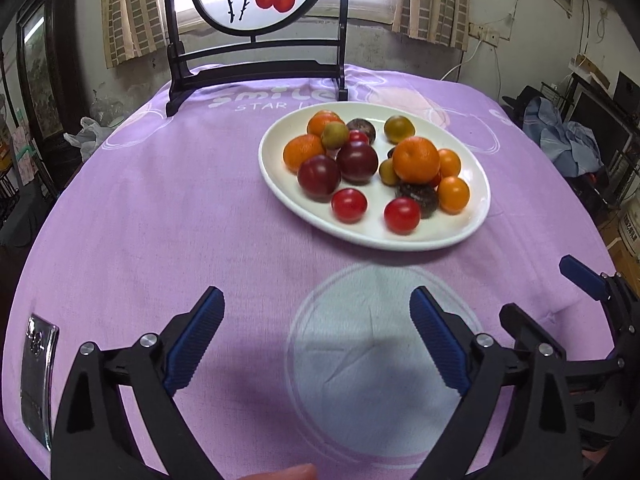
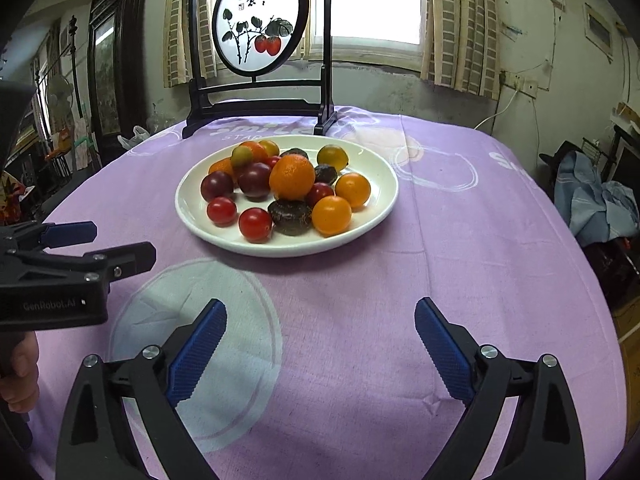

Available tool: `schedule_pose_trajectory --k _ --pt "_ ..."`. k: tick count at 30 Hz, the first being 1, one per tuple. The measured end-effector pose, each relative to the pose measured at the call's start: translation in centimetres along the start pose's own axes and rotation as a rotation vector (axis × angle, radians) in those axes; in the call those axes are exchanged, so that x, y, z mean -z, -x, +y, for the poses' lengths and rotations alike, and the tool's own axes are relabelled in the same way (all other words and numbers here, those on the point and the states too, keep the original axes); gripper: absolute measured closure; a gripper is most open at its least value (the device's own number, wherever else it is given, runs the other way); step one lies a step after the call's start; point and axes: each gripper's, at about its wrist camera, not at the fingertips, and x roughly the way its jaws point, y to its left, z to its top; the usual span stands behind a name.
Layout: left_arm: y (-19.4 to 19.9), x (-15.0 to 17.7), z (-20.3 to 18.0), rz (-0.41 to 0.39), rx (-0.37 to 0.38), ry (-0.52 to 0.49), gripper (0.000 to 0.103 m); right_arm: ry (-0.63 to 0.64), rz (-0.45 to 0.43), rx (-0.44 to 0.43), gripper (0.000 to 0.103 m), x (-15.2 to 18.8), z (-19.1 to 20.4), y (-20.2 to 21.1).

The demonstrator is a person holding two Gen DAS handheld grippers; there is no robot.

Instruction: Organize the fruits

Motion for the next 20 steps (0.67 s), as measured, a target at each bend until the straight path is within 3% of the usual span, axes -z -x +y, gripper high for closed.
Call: schedule_pose_trajectory --k 12,20 --pt "-1.6 1.0 0.3 0.018 0.033 0.009 0.009 -0.007 -0.004 -0.01 0.007 0.6 -0.4 0.0" --pt "-3.1 1.6 0.3 0.04 0.021 -0.003 0.009 0.005 0.088 0.001 0.007 1.3 0.0 -1.1"
